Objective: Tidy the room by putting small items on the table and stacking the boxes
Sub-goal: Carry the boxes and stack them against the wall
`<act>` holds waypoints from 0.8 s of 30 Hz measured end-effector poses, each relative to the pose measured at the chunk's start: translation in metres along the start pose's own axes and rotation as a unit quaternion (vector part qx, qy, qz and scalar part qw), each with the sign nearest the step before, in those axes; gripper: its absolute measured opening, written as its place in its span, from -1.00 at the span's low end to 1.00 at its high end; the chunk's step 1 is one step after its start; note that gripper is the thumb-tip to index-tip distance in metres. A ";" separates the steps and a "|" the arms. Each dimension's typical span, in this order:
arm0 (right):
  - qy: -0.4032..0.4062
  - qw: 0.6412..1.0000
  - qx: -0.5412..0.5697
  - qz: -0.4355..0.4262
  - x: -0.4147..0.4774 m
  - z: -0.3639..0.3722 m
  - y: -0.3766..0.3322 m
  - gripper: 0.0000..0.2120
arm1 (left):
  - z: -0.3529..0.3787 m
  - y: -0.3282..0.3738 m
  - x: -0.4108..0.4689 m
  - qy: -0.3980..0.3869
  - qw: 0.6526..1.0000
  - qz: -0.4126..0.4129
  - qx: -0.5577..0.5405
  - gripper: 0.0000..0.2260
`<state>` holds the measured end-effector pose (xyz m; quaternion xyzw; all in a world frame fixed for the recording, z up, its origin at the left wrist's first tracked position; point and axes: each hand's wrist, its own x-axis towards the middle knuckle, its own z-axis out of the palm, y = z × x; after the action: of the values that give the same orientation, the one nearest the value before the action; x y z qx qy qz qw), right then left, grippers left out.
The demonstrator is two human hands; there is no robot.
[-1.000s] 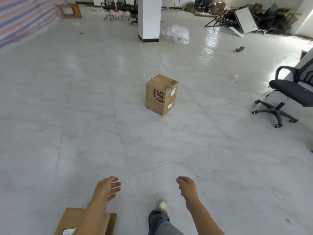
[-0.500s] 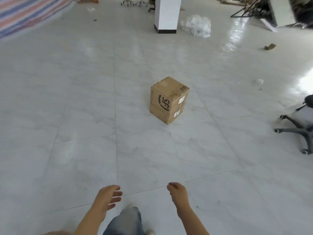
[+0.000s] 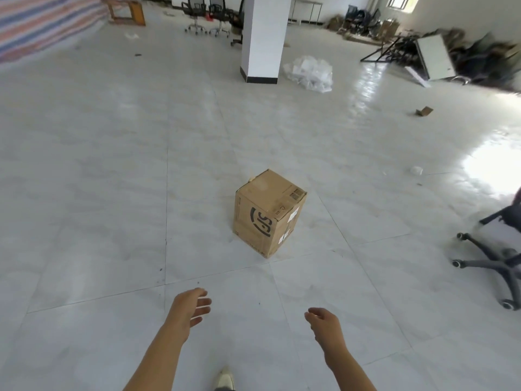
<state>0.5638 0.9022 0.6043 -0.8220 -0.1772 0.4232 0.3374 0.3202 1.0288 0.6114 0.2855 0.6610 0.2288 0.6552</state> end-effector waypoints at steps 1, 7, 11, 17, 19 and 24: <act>0.001 1.000 0.004 -0.003 0.013 0.002 -0.016 -0.71 | 0.006 0.018 0.013 0.000 1.000 0.005 0.001 -0.86; 0.004 1.000 0.004 0.020 0.067 0.005 -0.050 -0.77 | 0.029 0.057 0.059 0.003 1.000 -0.018 -0.002 -0.86; 0.017 0.998 0.006 0.065 0.126 0.005 -0.071 -0.84 | 0.039 0.064 0.089 0.025 0.997 -0.072 0.002 -0.86; -0.015 0.999 -0.005 0.030 0.245 0.015 -0.163 -0.88 | 0.062 0.144 0.160 0.092 0.993 -0.056 -0.039 -0.85; -0.037 0.999 -0.017 0.014 0.284 0.019 -0.198 -0.85 | 0.078 0.178 0.186 0.108 0.992 -0.044 -0.046 -0.86; -0.090 0.992 -0.086 -0.007 0.354 0.025 -0.264 -0.88 | 0.125 0.241 0.236 0.110 0.993 -0.028 -0.043 -0.86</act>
<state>0.7467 1.3037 0.5755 -0.8057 -0.2481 0.4759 0.2508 0.4684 1.3561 0.5959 0.2115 0.7261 0.2685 0.5966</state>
